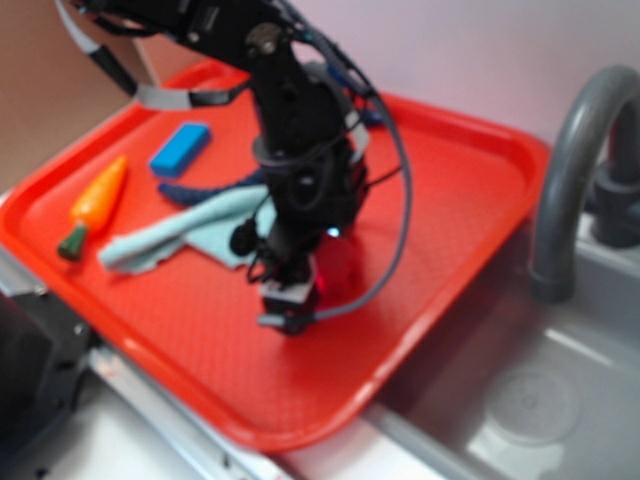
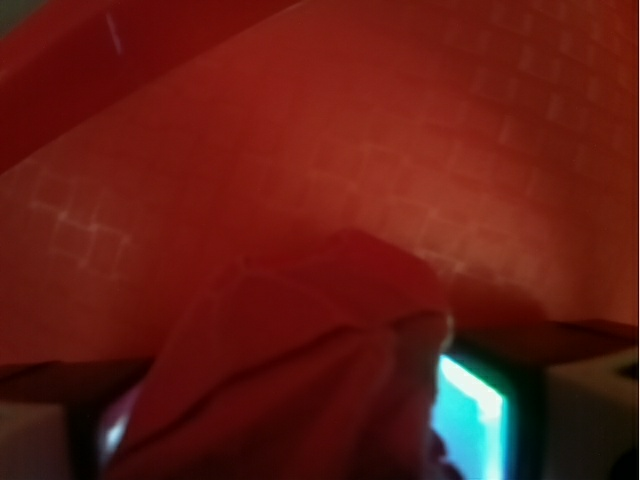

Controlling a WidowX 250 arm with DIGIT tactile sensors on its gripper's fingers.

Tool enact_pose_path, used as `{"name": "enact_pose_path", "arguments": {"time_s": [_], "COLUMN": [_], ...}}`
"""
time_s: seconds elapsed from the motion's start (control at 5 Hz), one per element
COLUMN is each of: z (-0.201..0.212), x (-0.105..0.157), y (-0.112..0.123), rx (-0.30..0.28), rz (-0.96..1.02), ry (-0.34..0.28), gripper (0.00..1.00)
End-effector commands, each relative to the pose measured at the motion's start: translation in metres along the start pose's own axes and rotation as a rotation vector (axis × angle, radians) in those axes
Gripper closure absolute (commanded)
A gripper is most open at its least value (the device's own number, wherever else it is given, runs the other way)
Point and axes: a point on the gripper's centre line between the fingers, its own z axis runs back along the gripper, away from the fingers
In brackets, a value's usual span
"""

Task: Grab the red paper.

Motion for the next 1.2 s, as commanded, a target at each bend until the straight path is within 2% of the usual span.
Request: {"name": "enact_pose_path", "arguments": {"time_s": [0.0, 0.2, 0.4, 0.6, 0.8, 1.0], "z": [0.025, 0.074, 0.125, 0.162, 0.172, 0.161], "x": [-0.015, -0.047, -0.080, -0.105, -0.104, -0.096], "y": [-0.018, -0.013, -0.013, -0.021, -0.020, -0.012], "rx": [0.078, 0.202, 0.250, 0.203, 0.207, 0.229], "rz": [0.069, 0.324, 0.575, 0.825, 1.071, 1.104], "ry": [-0.023, -0.001, -0.006, -0.092, -0.184, -0.140], "gripper": [1.00, 1.00, 1.00, 1.00, 1.00, 1.00]}}
